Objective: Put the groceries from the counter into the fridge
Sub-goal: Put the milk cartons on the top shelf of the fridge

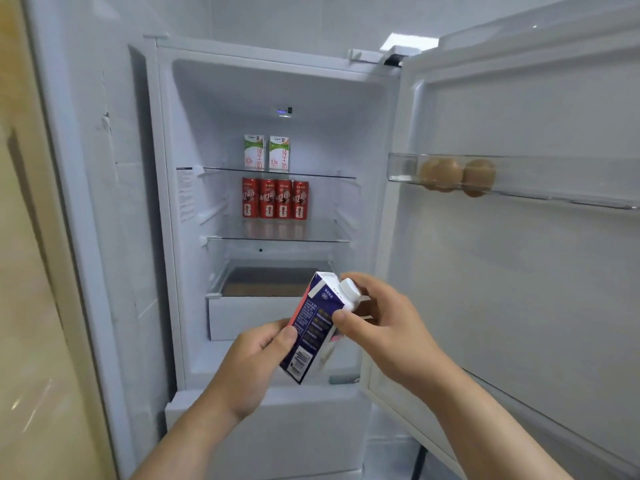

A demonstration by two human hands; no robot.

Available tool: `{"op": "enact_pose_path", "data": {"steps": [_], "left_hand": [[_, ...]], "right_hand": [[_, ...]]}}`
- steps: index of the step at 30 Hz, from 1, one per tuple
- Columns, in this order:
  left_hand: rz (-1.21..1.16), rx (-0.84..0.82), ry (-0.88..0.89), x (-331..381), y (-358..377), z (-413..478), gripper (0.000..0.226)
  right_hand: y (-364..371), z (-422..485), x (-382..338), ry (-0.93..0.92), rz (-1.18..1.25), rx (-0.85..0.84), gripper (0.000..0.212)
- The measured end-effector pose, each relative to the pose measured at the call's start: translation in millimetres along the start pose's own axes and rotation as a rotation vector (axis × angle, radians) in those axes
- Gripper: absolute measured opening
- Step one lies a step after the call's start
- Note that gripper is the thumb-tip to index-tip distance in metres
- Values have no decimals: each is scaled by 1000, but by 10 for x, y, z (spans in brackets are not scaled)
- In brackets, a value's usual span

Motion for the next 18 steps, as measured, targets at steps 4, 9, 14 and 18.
{"op": "enact_pose_path", "data": {"steps": [4,9,14,18], "left_hand": [[-38,36,-18,-33,-191,314,43],[-127,99,-41,-29,-352,648,42],[-204,129,-87,-43,-512,1004,44],[-217,161,-79,-7,-607,1392,50]], "right_hand": [[118,375,26,-42,86,-10,33],[198,837,101,-66,256,-57,42],[287,1277,184,-42,349,-62,40],[313,1719,221,-44,386,3,31]]}}
Point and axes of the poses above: each hand's wrist, its own z-axis towards the middle knuckle, its own y-axis out of the palm, x = y × z, the point moved 2 cm from there along z, towards the middle knuckle, and after that the axes turned 7 degrees about -z, right-handed, at the moved point
